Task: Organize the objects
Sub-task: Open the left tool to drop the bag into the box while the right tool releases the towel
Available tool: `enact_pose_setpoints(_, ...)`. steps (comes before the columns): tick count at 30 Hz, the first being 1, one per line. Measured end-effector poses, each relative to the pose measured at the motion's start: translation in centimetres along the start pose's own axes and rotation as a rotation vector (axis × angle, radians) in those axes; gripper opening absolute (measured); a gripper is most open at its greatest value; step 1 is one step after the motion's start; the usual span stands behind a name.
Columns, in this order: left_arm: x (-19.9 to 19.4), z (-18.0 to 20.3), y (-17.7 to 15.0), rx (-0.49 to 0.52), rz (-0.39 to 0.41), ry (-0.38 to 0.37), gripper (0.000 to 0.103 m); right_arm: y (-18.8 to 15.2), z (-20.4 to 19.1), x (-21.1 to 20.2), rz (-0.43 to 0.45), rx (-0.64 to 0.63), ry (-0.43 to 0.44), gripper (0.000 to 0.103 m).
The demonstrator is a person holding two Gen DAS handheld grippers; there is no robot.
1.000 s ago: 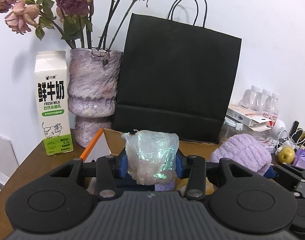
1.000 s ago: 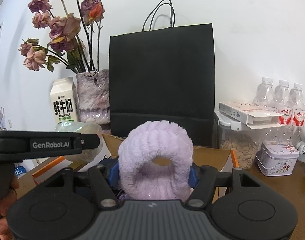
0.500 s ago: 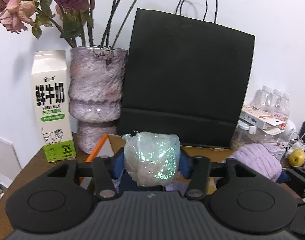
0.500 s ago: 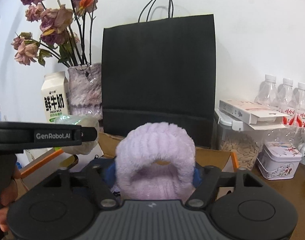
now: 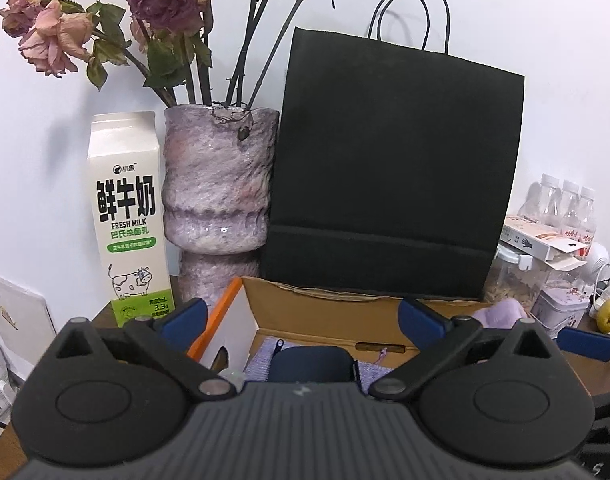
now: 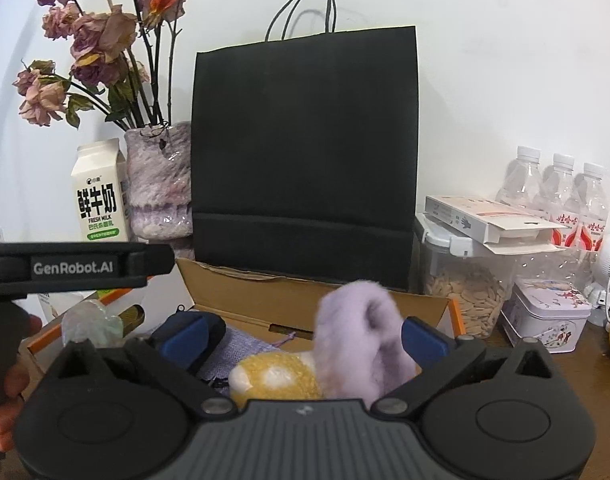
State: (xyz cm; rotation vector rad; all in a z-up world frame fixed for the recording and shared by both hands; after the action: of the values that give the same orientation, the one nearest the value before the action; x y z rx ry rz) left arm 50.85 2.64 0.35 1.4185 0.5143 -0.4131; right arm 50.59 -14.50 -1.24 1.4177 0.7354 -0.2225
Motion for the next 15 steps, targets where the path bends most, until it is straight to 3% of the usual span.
enact_pose_setpoints(7, -1.8, -0.4, -0.5, 0.01, -0.003, 0.007, 0.103, -0.3, 0.0, -1.3, 0.012, 0.009, 0.004, 0.103)
enact_pose_setpoints(15, -6.6, -0.5, -2.2, 0.013, 0.002, -0.01, 0.103, -1.5, -0.8, -5.1, 0.033, 0.004, 0.021, 0.103)
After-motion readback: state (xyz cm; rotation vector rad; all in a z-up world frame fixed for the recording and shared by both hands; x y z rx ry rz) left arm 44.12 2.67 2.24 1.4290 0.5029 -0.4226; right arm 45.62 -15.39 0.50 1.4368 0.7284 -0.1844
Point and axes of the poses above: each gripper's, at about its wrist camera, not at the fingertips, and x roughly the way its jaws point, z to its right, y to its top, the point moved 2 cm from there along x, roughly the way its jaws point, and after that the axes turned 14 degrees about -z, right-handed, at the moved point
